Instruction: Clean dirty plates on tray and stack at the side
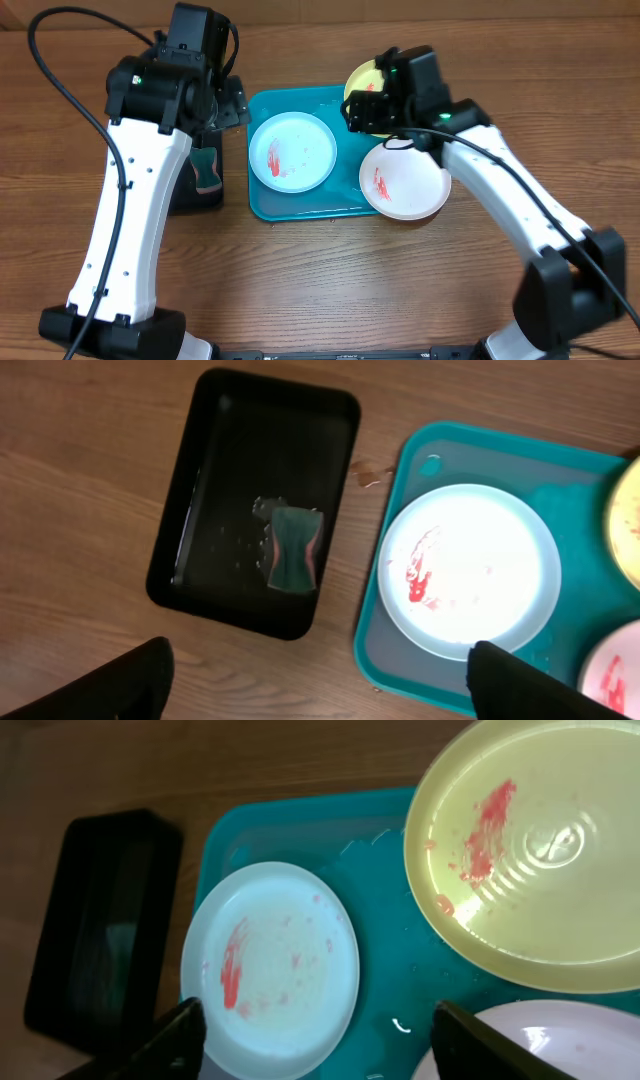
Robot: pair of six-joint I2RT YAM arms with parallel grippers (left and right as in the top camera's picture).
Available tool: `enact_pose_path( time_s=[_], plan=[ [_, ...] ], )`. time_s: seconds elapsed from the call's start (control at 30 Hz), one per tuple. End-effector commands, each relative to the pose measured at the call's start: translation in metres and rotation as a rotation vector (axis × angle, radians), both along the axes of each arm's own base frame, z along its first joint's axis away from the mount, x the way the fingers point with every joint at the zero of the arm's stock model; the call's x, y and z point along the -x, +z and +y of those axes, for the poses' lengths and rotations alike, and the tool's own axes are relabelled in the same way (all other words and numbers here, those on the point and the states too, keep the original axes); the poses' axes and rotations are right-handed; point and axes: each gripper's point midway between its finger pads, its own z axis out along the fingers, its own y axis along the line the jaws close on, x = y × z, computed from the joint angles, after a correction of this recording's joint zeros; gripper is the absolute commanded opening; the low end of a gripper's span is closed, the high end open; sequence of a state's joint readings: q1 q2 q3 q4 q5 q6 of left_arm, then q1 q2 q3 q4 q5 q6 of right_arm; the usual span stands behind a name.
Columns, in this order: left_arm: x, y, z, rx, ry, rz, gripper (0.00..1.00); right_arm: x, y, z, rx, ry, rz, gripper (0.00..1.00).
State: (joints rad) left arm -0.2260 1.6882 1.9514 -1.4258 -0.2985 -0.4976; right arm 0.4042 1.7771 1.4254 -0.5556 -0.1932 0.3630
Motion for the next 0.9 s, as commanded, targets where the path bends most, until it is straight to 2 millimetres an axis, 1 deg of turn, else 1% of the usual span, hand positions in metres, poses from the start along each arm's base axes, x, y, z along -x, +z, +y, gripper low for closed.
enact_pose_path(
  time_s=[0.0, 0.03, 0.1, 0.17, 0.23, 0.27, 0.33, 0.43, 0.57, 0.67, 0.83, 0.87],
  plan=[
    [-0.006, -0.012, 0.004, 0.016, 0.074, 0.026, 0.89, -0.012, -0.016, 0.009, 0.040, -0.048, -0.003, 0.67],
    [-0.008, -0.016, 0.004, 0.012, 0.081, 0.035, 0.89, -0.013, -0.022, 0.012, 0.046, -0.044, -0.001, 0.66],
    [-0.010, -0.024, 0.007, 0.006, 0.129, 0.049, 0.91, -0.015, -0.034, 0.021, 0.049, -0.032, 0.004, 0.62],
    [-0.013, -0.032, 0.009, -0.004, 0.159, 0.063, 0.91, -0.017, -0.046, 0.025, 0.059, -0.034, 0.012, 0.51],
    [-0.017, -0.041, 0.009, -0.006, 0.181, 0.081, 0.91, -0.019, -0.059, 0.023, 0.083, -0.071, 0.029, 0.45],
    [-0.019, -0.047, 0.008, -0.008, 0.187, 0.095, 0.90, -0.019, -0.068, 0.025, 0.095, -0.077, 0.042, 0.43],
    [-0.019, -0.053, 0.008, -0.012, 0.189, 0.112, 0.88, -0.018, -0.079, 0.028, 0.102, -0.069, 0.056, 0.42],
    [-0.021, -0.063, 0.008, -0.023, 0.189, 0.145, 0.84, -0.012, -0.101, 0.035, 0.122, -0.049, 0.094, 0.39],
    [-0.022, -0.066, 0.008, -0.027, 0.195, 0.151, 0.80, -0.002, -0.126, 0.045, 0.150, -0.021, 0.135, 0.38],
    [-0.023, -0.066, 0.011, -0.027, 0.207, 0.146, 0.74, 0.003, -0.134, 0.052, 0.158, -0.005, 0.145, 0.36],
    [-0.025, -0.065, 0.015, -0.021, 0.226, 0.135, 0.60, 0.003, -0.133, 0.054, 0.157, -0.002, 0.140, 0.25],
    [-0.026, -0.066, 0.016, -0.020, 0.229, 0.133, 0.58, 0.003, -0.134, 0.053, 0.160, -0.003, 0.141, 0.21]
  ],
)
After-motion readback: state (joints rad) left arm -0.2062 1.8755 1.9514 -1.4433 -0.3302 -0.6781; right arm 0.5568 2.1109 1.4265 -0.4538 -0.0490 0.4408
